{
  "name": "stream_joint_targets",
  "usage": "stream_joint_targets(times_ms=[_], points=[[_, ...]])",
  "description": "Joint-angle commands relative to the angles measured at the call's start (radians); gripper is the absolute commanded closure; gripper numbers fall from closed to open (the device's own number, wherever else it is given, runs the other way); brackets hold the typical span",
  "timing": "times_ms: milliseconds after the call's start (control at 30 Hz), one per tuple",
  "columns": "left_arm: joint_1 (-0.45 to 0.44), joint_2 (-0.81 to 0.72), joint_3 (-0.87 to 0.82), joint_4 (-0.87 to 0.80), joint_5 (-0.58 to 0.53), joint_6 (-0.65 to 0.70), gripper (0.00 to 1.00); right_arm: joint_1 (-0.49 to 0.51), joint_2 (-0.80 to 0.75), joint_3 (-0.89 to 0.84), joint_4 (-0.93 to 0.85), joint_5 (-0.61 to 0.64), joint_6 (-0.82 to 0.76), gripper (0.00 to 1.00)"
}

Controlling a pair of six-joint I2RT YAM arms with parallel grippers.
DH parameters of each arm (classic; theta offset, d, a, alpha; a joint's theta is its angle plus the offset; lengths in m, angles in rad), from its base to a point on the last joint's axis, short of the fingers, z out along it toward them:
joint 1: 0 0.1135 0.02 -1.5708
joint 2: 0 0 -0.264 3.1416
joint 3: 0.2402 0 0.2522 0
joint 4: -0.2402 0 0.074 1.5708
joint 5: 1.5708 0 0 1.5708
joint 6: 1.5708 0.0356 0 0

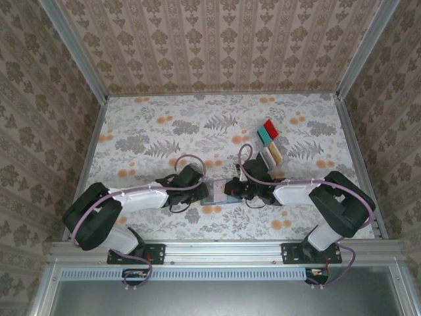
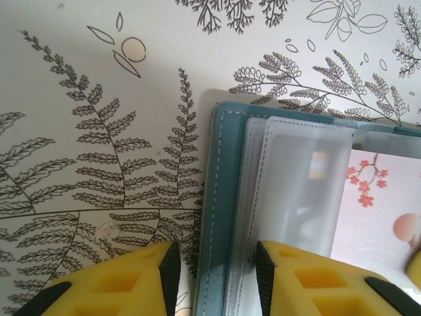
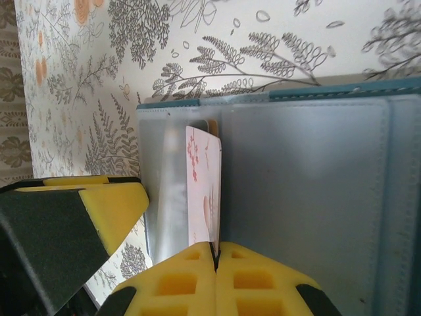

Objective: Put the credit cards into the card holder
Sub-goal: Insert the credit card into the card slot.

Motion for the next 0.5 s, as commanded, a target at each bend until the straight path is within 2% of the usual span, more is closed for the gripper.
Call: stream_joint_targets(times_ms=[0, 300, 467], points=[[-0.002, 0.031, 0.024, -0.004, 0.011, 0.014, 0.62, -0.016, -0.026, -0.021, -0.107, 0.046, -0.029, 1.00], [-0.004, 0.054, 0.044, -0.003, 0.025, 0.020, 0.63, -0.010, 0.069, -0.012, -0.029, -0.015, 0.013, 1.00], [-0.004, 0.049, 0.036, -0.003, 0.024, 0.019, 0.64, -0.002, 0.095, 0.014, -0.057, -0.020, -0.002, 1.00]])
